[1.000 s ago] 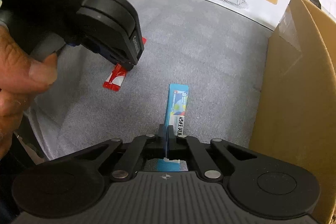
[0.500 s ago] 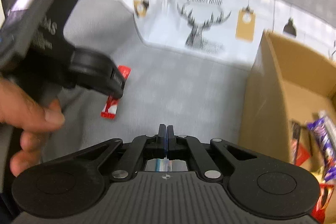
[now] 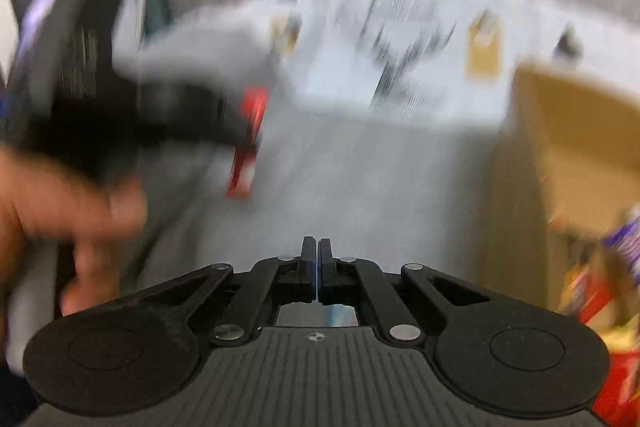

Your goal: Organize snacks

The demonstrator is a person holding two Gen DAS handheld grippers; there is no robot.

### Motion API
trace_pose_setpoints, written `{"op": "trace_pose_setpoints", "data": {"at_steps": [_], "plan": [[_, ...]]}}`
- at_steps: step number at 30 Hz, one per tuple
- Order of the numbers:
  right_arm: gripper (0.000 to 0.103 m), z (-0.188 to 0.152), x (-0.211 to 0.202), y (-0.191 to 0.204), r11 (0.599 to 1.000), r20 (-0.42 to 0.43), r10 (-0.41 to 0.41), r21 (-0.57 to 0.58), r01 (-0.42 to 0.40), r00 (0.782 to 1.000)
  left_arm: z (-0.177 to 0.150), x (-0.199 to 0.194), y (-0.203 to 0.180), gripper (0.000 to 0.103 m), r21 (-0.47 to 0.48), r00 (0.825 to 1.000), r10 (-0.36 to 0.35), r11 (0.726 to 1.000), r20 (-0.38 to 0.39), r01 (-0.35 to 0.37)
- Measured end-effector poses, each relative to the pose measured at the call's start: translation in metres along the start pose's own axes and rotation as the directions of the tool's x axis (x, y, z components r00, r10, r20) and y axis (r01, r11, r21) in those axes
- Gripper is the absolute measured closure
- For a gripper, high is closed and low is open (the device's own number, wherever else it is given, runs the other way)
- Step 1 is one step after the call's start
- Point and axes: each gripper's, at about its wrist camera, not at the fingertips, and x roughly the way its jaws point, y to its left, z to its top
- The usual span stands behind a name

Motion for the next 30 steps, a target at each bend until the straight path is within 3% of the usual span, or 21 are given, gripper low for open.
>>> {"op": "trace_pose_setpoints", "data": {"at_steps": [1,2,4,7,9,10,11,15,20,25,30], "plan": [[0.083,-0.003,0.009,0.004,0.999,-0.048,-0.025,-0.032,0.023,0.999,0.0,0.001,0.0,0.091,-0.003,1.0,-0.003,1.0,-0.003,0.003],[0.057,-0.006,0.015,0.009,0.997,-0.078,-0.046,-0.064,0.041,0.996,-0.001,0.0,0.0,0.091,-0.004,1.0,-0.005,1.0,-0.004,0.005],[0.031,-0.011,0.026,0.015,0.989,-0.116,-0.109,-0.115,0.096,0.987,-0.001,0.0,0.0,0.091,-0.003,1.0,-0.008,1.0,-0.006,0.008],[0.037,-0.019,0.041,0.012,0.987,-0.209,-0.139,-0.113,0.117,0.968,-0.001,-0.001,0.001,0.091,-0.004,1.0,-0.013,1.0,-0.008,0.013],[0.046,-0.02,0.041,0.012,0.992,-0.211,-0.111,-0.085,0.095,0.971,-0.001,-0.002,0.004,0.091,-0.015,1.0,-0.012,1.0,-0.008,0.012],[0.074,-0.019,0.04,0.013,0.993,-0.2,-0.095,-0.093,0.078,0.975,-0.001,-0.002,0.005,0.091,-0.02,1.0,-0.012,1.0,-0.007,0.012],[0.085,-0.018,0.038,0.016,0.991,-0.189,-0.099,-0.108,0.079,0.977,0.0,-0.003,0.006,0.091,-0.024,1.0,-0.012,1.0,-0.007,0.011],[0.089,-0.017,0.026,0.009,0.993,-0.13,-0.105,-0.07,0.096,0.986,0.001,-0.007,0.006,0.091,-0.032,1.0,-0.016,0.999,0.001,0.016],[0.089,-0.003,-0.017,0.009,0.994,0.079,-0.097,-0.051,0.101,0.992,0.003,-0.014,0.003,0.091,-0.035,0.999,-0.029,0.999,0.016,0.029],[0.089,0.013,-0.071,0.001,0.991,0.293,-0.108,-0.047,0.127,0.95,0.006,-0.023,-0.004,0.091,-0.035,0.999,-0.044,0.998,0.031,0.046],[0.088,0.038,-0.127,-0.037,0.991,0.432,-0.107,-0.024,0.13,0.895,0.006,-0.029,-0.013,0.091,-0.016,0.997,-0.06,0.998,0.051,0.061]]}}
